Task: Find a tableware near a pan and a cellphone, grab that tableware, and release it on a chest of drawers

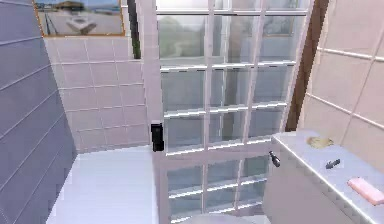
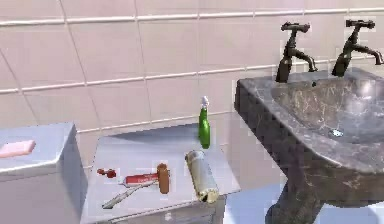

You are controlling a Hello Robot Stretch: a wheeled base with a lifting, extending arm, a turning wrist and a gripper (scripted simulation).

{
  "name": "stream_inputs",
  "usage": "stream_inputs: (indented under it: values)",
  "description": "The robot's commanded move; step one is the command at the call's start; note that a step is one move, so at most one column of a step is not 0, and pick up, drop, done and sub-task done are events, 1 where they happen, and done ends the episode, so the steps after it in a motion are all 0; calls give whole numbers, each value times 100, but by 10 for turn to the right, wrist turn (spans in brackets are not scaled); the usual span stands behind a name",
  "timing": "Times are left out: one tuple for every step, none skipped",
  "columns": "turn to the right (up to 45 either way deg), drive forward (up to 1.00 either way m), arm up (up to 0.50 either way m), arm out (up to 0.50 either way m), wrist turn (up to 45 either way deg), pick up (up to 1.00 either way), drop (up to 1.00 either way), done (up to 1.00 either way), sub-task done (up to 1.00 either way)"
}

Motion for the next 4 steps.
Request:
stream_inputs:
  values:
    - [-450,0,0,0,0,0,0,0,0]
    - [-450,0,0,0,0,0,0,0,0]
    - [-450,0,0,0,0,0,0,0,0]
    - [-120,0,0,0,0,0,0,0,0]
